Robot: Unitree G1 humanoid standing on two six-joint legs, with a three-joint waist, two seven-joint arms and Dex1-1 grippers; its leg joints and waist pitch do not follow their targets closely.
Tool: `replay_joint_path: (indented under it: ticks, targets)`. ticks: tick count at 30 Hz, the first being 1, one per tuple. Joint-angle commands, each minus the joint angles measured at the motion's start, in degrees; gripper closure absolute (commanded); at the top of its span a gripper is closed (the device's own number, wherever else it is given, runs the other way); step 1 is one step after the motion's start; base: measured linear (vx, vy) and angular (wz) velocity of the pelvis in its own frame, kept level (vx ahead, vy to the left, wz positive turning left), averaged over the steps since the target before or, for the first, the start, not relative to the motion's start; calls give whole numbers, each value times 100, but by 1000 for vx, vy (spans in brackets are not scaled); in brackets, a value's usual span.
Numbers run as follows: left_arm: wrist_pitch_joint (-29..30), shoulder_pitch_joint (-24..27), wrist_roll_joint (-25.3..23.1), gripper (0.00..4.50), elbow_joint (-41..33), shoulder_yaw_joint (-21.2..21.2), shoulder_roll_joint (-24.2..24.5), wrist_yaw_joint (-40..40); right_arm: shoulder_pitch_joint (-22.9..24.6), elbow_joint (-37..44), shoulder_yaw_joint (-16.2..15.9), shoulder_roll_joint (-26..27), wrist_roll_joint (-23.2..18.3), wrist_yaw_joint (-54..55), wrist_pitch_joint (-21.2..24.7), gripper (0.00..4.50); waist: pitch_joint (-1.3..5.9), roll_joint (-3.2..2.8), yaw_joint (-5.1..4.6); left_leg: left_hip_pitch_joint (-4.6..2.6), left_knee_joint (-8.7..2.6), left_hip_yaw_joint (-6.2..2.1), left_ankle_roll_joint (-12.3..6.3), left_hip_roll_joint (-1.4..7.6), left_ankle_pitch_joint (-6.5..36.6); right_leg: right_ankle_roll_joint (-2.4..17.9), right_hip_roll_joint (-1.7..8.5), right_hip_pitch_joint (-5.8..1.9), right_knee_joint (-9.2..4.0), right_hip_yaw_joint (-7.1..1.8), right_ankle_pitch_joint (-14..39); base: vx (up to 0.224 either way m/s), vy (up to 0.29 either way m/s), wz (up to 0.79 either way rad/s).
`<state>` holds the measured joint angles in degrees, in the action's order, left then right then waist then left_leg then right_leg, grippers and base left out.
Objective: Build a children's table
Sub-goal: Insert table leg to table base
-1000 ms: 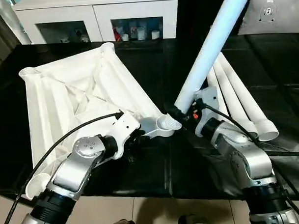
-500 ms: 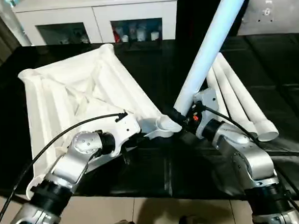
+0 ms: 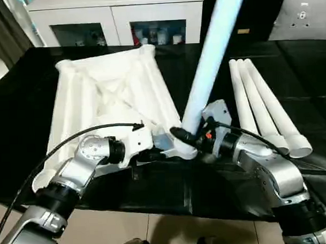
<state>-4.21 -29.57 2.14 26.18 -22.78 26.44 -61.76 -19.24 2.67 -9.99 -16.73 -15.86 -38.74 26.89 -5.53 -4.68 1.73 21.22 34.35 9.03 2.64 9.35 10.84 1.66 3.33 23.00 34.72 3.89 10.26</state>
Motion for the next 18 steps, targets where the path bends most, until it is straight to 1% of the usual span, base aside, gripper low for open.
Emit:
replay_joint_path:
  ticks: [1,2,4,5,9,11,14,17,18]
  targets:
    - [-160,1,-192,450,180,-201,29,-257,8,-19,-172,-70,127,-60,112,259,384,78,-36,-31,-395,-76,-304,296,1026,949,468,-290,-501,-330,1839,0,0,0]
    - [-249,-40,-189,450,280,-183,21,-324,-11,-109,-219,-109,215,-47,116,259,381,89,-40,-30,-397,-73,-295,298,1035,933,472,-295,-506,-332,1871,0,0,0]
    - [-345,-80,-172,450,381,-188,56,-468,-47,-200,-258,-147,313,7,151,259,377,76,-40,-39,-405,-81,-254,306,1084,921,473,-282,-507,-334,1930,0,0,0]
    - [-375,-91,-172,450,409,-187,74,-499,-63,-211,-250,-152,302,16,186,259,369,92,-43,-47,-414,-79,-238,313,1151,928,473,-278,-511,-337,1954,0,0,0]
    - [-490,-135,-150,450,519,-142,101,-619,-97,-196,-305,-241,287,-79,320,259,364,83,-54,-50,-426,-90,-206,315,1265,924,481,-286,-516,-339,2042,0,0,0]
    - [-523,-148,-151,450,559,-131,89,-650,-97,-199,-325,-261,299,-99,346,259,363,86,-51,-55,-426,-88,-204,314,1264,916,483,-283,-522,-339,2066,0,0,0]
    - [-584,-180,-160,450,639,-101,59,-686,-93,-228,-389,-301,332,-159,395,259,373,86,-44,-46,-424,-87,-210,319,1202,956,483,-289,-512,-344,1935,0,0,0]
    - [-620,-192,-156,450,650,-96,37,-719,-103,-375,-379,-231,341,-149,351,259,365,86,-48,-43,-430,-88,-201,322,1233,981,489,-291,-508,-345,1944,0,0,0]
    - [-615,-185,-138,450,612,-109,17,-766,-130,-568,-287,-110,254,-112,329,259,356,77,-52,-50,-434,-86,-191,321,1303,978,490,-278,-521,-343,2032,0,0,0]
